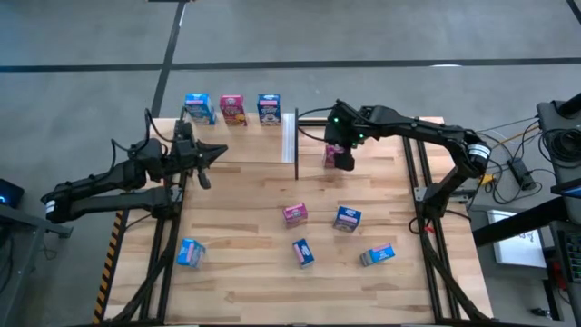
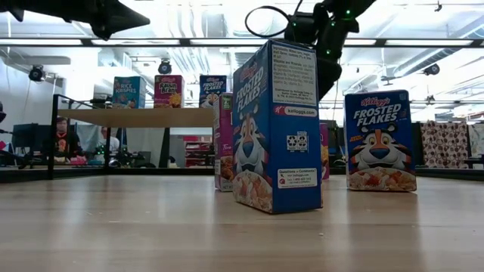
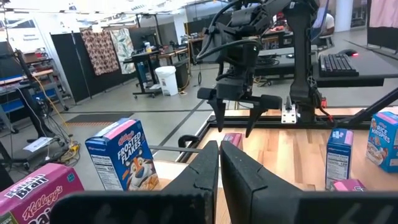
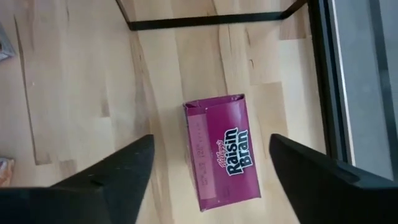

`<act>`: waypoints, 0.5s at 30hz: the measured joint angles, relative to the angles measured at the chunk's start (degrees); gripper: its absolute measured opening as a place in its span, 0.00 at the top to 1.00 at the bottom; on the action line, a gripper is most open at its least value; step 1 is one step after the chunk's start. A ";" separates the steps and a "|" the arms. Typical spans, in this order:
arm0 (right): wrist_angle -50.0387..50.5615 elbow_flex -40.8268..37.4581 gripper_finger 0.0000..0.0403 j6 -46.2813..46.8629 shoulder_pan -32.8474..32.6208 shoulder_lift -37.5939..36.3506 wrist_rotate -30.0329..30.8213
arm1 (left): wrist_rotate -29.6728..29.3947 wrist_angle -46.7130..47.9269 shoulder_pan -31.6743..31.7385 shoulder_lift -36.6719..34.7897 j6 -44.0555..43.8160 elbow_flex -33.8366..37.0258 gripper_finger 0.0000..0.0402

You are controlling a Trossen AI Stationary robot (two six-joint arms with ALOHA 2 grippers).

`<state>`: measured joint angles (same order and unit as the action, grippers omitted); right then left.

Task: Stack cereal on shelf
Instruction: Put the top pink cereal box on the shelf

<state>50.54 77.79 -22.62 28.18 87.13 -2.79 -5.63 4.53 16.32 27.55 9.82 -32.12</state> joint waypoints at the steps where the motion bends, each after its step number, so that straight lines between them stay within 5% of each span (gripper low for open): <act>1: -0.15 -0.10 0.20 -0.31 -0.01 0.06 0.00 | 0.00 0.00 0.00 0.00 0.00 0.00 1.00; 15: -0.30 -0.60 0.19 -0.98 1.12 5.24 3.33 | 0.02 0.18 0.00 0.09 0.01 0.00 1.00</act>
<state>50.24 77.19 -23.60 29.30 92.37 0.54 -5.61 4.71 16.32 27.64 9.84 -32.12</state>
